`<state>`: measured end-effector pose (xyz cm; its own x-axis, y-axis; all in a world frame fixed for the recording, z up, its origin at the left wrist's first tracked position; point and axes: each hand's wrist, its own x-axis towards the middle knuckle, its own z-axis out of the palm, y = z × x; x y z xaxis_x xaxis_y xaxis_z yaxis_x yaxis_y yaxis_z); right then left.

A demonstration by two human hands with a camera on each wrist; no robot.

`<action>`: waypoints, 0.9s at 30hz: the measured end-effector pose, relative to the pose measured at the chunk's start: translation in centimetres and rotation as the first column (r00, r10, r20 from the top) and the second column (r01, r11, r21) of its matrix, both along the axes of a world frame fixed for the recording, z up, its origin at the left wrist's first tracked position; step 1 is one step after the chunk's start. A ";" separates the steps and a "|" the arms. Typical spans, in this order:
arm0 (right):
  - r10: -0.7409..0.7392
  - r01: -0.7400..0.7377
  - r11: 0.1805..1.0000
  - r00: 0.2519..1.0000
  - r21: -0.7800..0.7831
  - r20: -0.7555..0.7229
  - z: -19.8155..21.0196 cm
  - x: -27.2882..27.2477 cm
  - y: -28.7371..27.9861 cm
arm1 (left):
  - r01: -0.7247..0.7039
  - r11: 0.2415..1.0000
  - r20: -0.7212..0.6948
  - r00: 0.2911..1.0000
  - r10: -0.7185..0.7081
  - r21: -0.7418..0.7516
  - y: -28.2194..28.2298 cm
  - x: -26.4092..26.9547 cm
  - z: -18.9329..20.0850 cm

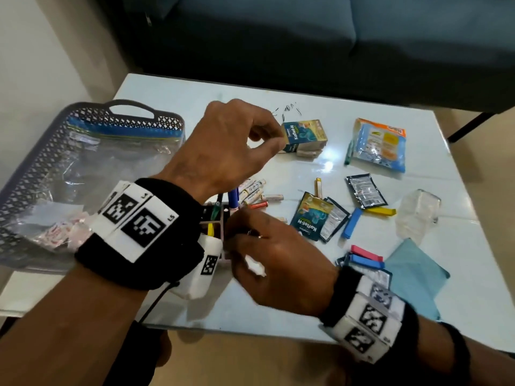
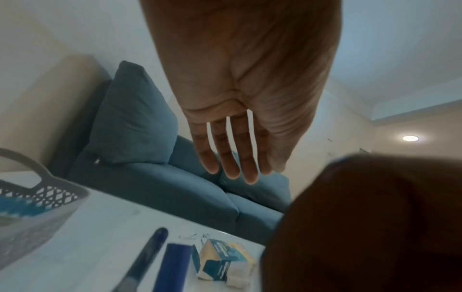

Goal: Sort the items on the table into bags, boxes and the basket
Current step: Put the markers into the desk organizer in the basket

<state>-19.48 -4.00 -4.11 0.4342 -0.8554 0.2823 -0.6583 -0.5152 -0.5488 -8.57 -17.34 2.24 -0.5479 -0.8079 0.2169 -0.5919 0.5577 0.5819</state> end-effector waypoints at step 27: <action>-0.641 0.649 0.685 0.753 0.332 -0.148 -7.5 -14.1 -10.4 | 0.094 0.972 0.545 0.815 -0.199 0.215 6.2 -8.0 -5.5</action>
<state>-33.60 -14.44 -11.61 -0.2594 -0.9620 -0.0857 -0.7685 0.2593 -0.5850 -16.58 -11.14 -3.28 -0.6462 -0.7034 -0.2960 -0.7630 0.5877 0.2692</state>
